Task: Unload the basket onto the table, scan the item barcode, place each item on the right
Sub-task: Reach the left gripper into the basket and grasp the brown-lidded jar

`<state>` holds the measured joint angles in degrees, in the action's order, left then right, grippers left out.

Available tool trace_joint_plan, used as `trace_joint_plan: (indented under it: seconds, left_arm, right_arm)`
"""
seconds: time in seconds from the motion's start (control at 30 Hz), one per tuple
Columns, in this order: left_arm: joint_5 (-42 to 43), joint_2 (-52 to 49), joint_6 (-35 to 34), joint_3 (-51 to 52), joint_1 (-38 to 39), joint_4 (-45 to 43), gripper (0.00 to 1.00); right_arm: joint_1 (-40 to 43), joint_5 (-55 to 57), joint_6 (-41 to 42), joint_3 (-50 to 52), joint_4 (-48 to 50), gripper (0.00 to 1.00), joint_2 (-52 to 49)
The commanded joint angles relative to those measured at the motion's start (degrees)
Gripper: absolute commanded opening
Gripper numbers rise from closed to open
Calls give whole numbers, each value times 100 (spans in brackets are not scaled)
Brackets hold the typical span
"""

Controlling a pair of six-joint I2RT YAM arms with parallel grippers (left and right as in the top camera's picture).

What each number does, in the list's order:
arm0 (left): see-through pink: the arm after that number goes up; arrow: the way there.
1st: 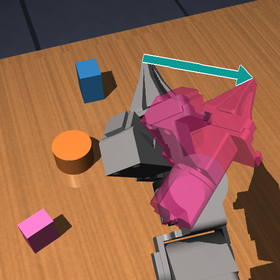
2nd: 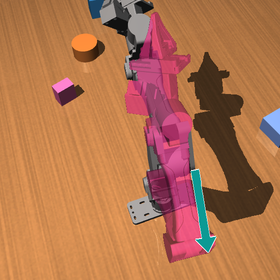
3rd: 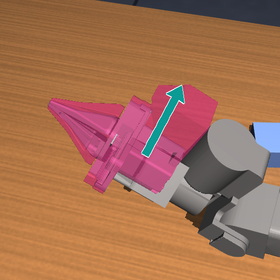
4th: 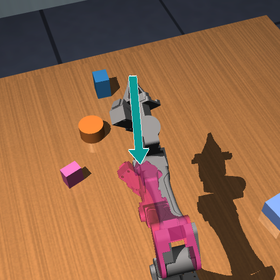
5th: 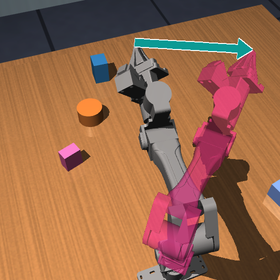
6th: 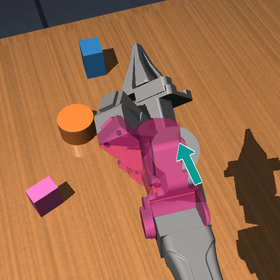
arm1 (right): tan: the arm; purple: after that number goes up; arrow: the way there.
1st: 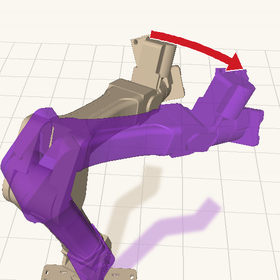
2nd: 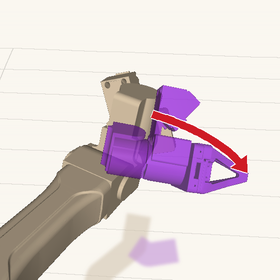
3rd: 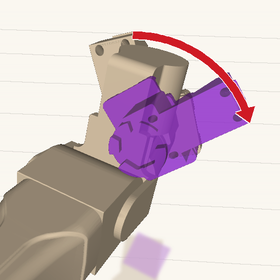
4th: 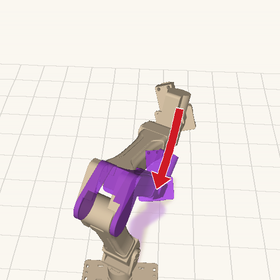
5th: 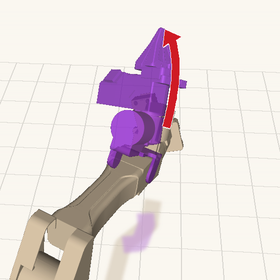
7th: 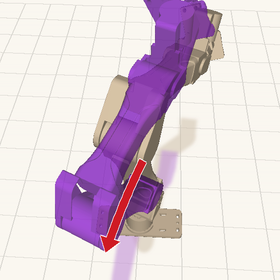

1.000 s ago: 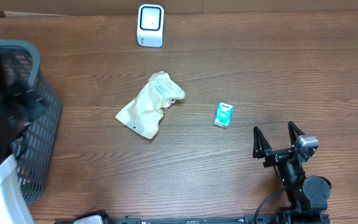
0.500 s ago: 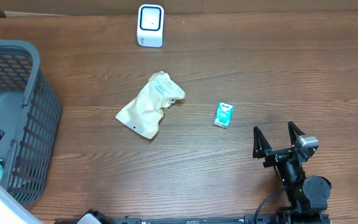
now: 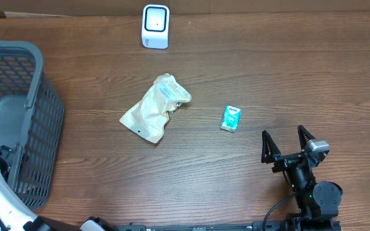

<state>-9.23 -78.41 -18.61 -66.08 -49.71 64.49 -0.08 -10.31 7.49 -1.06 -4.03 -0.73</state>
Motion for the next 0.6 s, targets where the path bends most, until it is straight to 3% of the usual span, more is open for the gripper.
trace_joint_plan:
  seconds: [0.0,0.23,0.57]
  left_arm:
    - [-37,-2,199,332,7,-243,77]
    - [-44,-2,680,737,7,-673,79]
    - [-334,-7,684,1078,7,-973,93]
  right_arm:
    - [15,-28,-4,59,31,100,35]
    - [15,-28,-4,59,28,100,35]
    - [15,-28,-4,59,28,100,35]
